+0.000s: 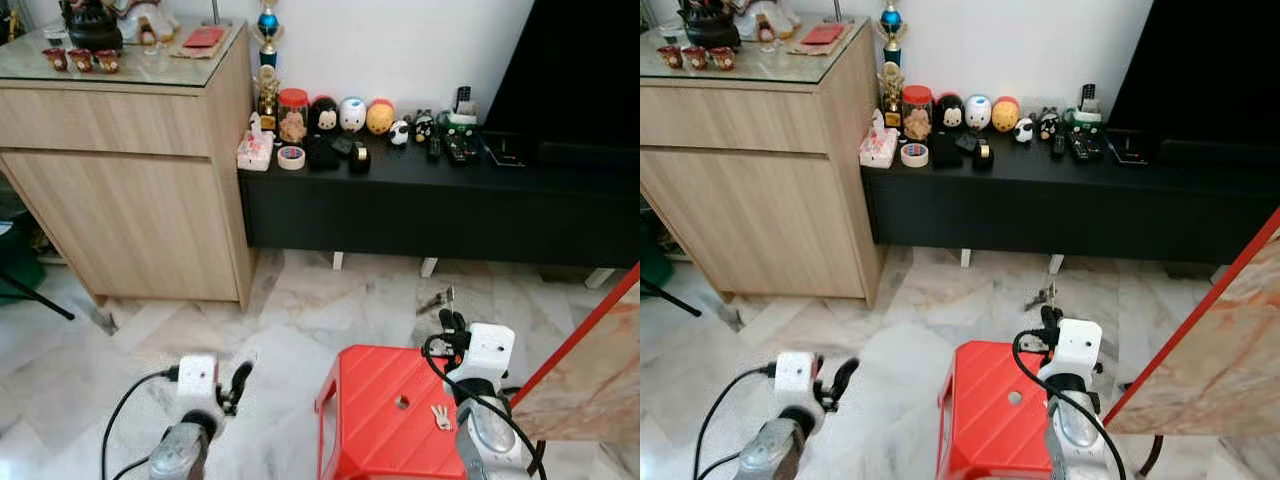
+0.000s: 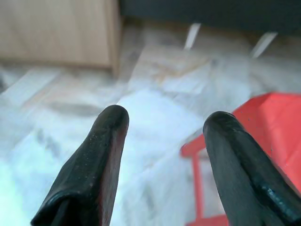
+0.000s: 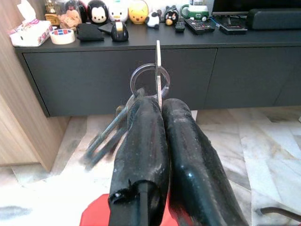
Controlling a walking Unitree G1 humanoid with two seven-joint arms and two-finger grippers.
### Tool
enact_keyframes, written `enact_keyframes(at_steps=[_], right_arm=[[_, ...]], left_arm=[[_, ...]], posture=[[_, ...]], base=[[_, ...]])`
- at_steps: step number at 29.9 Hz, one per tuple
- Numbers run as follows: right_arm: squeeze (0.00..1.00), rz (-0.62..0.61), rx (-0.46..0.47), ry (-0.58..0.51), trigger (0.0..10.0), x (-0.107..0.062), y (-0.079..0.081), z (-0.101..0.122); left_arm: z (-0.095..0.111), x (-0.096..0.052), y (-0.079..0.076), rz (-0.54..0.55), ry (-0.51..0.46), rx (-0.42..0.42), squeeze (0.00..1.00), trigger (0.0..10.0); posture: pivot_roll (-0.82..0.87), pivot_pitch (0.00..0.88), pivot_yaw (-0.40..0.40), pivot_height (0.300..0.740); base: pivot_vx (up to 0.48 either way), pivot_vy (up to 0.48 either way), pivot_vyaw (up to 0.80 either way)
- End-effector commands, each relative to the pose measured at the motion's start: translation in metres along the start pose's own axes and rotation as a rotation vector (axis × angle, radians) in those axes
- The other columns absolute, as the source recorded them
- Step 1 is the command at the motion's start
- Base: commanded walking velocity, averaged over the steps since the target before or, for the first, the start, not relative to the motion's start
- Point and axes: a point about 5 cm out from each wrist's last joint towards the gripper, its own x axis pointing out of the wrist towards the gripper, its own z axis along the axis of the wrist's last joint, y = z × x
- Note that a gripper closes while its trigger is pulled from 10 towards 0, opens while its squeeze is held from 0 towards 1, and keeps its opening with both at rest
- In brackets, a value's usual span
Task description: Hang keys on a hook
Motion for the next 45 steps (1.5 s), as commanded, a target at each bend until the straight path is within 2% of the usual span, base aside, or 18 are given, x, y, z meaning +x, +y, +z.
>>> enact_keyframes(at_steps=[1, 4, 6, 7, 12, 16, 19, 21, 25, 36, 45], right_arm=[[0.0, -0.014, 0.014, -0.021, 10.0, 0.003, 0.001, 0.005], [0.0, -0.009, 0.009, -0.021, 10.0, 0.006, 0.002, 0.007], [0.0, -0.026, 0.01, -0.025, 10.0, 0.008, -0.002, 0.01], [0.0, -0.026, 0.01, -0.025, 10.0, 0.008, -0.002, 0.01], [0.0, -0.045, 0.009, -0.022, 10.0, 0.009, -0.004, 0.01], [0.0, -0.055, 0.013, -0.021, 10.0, 0.01, -0.003, 0.011], [0.0, -0.044, 0.009, -0.03, 10.0, 0.014, 0.001, 0.015], [0.0, -0.042, 0.007, -0.032, 10.0, 0.015, 0.002, 0.016], [0.0, -0.046, -0.006, -0.023, 10.0, 0.015, 0.002, 0.015], [0.0, -0.039, -0.011, -0.037, 10.0, 0.016, 0.003, 0.018], [0.0, -0.039, 0.001, -0.032, 10.0, 0.016, 0.007, 0.017]], left_arm=[[-0.019, -0.008, 0.011, 0.039, 0.116, 0.005, 0.0, 10.0], [-0.042, -0.021, 0.025, 0.09, 0.247, 0.02, 0.0, 10.0], [-0.06, -0.036, 0.039, 0.151, 0.34, 0.008, 0.0, 10.0], [-0.06, -0.036, 0.039, 0.151, 0.34, 0.008, 0.0, 10.0], [-0.08, -0.052, 0.04, 0.141, 0.461, 0.031, 0.0, 10.0], [-0.081, -0.052, 0.038, 0.141, 0.46, 0.002, 0.0, 10.0], [-0.078, -0.045, 0.026, 0.082, 0.45, 0.054, 0.0, 10.0], [-0.076, -0.043, 0.024, 0.089, 0.435, 0.03, 0.0, 10.0], [-0.077, -0.043, 0.024, 0.111, 0.426, -0.003, 0.0, 10.0], [-0.086, -0.051, 0.024, 0.117, 0.463, -0.002, 0.0, 10.0], [-0.087, -0.052, 0.022, 0.102, 0.453, -0.008, 0.0, 10.0]], posture=[[0.05, 0.0, -0.055, 0.74], [0.05, 0.0, -0.064, 0.74], [0.05, 0.0, -0.071, 0.74], [0.05, 0.0, -0.071, 0.74], [0.06, 0.0, -0.083, 0.74], [0.06, 0.0, -0.086, 0.74], [0.06, 0.0, -0.086, 0.74], [0.06, 0.0, -0.088, 0.74], [0.05, 0.0, -0.085, 0.74], [0.05, 0.0, -0.082, 0.74], [0.05, 0.0, -0.08, 0.74]], base=[[0.0, 0.0, 0.0], [0.0, 0.0, 0.0], [0.0, 0.0, 0.0], [0.0, 0.0, 0.0], [0.0, 0.0, 0.0], [0.0, 0.0, 0.0], [-0.285, 0.0, 0.0], [-0.285, 0.0, 0.0], [-0.277, 0.0, 0.0], [-0.267, 0.0, 0.0], [0.0, 0.0, 0.0]])
